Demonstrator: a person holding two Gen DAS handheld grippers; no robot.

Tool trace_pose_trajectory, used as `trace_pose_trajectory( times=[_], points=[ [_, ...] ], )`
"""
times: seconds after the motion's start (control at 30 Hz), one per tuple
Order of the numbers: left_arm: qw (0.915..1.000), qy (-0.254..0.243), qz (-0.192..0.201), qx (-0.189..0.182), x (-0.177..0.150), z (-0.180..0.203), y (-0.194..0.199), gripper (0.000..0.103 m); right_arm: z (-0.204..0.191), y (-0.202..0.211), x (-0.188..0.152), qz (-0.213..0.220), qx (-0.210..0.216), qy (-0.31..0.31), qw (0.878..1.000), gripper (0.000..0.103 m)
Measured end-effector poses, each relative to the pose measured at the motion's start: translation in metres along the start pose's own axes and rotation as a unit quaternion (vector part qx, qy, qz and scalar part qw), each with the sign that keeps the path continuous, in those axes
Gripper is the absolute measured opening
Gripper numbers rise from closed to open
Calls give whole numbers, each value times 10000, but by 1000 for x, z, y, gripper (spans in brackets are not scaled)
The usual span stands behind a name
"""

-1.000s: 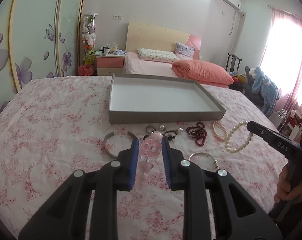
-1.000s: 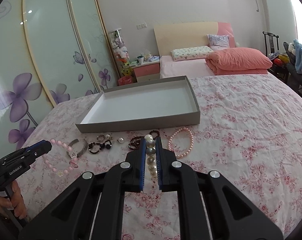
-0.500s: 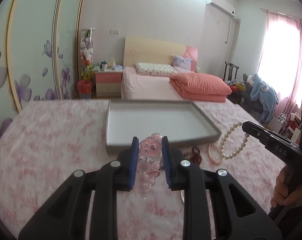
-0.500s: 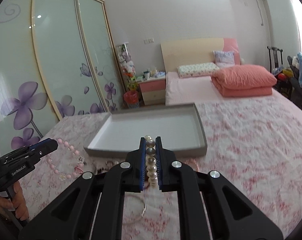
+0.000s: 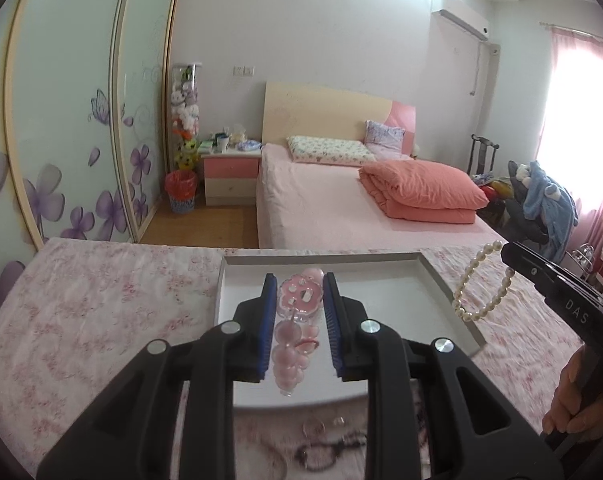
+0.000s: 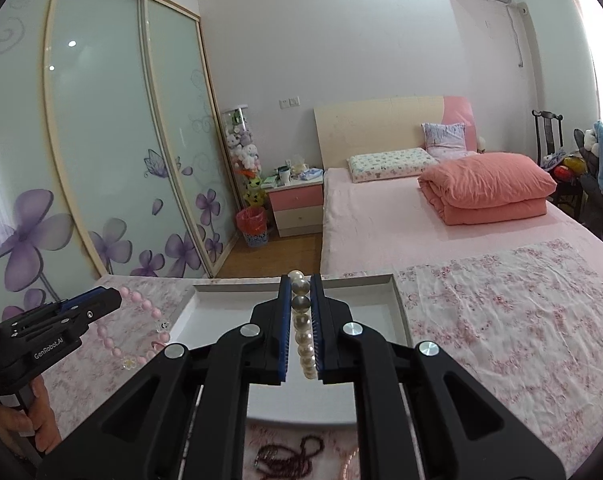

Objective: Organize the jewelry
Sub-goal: 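Carry both bracelets into the grey tray and open both tools, then grasp the silver cuff with left tool while right tool grasps pink pearl bracelet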

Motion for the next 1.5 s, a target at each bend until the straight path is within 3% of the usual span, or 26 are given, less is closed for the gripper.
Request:
trace_pose_trajectory(
  times=[0.23, 0.47, 0.53, 0.57, 0.6, 0.7, 1.13, 1.37, 1.5],
  points=[
    [9996, 24, -211, 158, 2, -9, -54, 24, 14, -62, -8, -455, -7, -210, 9987, 11],
    [9987, 114, -405, 299, 0, -12, -95, 24, 15, -93, -13, -646, -88, -254, 9976, 11],
    [9981, 163, -499, 323, -2, -13, -105, 24, 14, -99, -15, -744, -144, -244, 9968, 23],
    [9979, 195, -532, 328, -3, -14, -108, 24, 14, -98, -16, -790, -161, -275, 9964, 45],
    [9979, 230, -510, 338, -4, -16, -108, 25, 15, -97, -17, -779, -160, -306, 9964, 57],
    [9981, 247, -417, 372, -3, -23, -100, 35, 17, -82, -18, -632, -198, -218, 9976, 56],
    [9977, 332, -192, 565, -2, -48, -49, 40, 31, -37, -20, -485, -326, -187, 9981, 56],
    [9970, 249, -322, 662, -34, -67, -14, 44, 41, -1, -48, -621, -401, -121, 9972, 56],
    [9957, 305, -527, 693, -62, -84, 2, 49, 48, 10, -76, -909, -512, -19, 9945, 56]
  ],
)
Point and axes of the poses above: each gripper's, at about its wrist camera, not at the fingertips, and y roughly against the way its jaws point, z to its right, x to its top, the point moved 7 cm from there along -y, roughly the way its jaws point, and after that the axes turned 8 degrees about y, right-handed, at the moved point
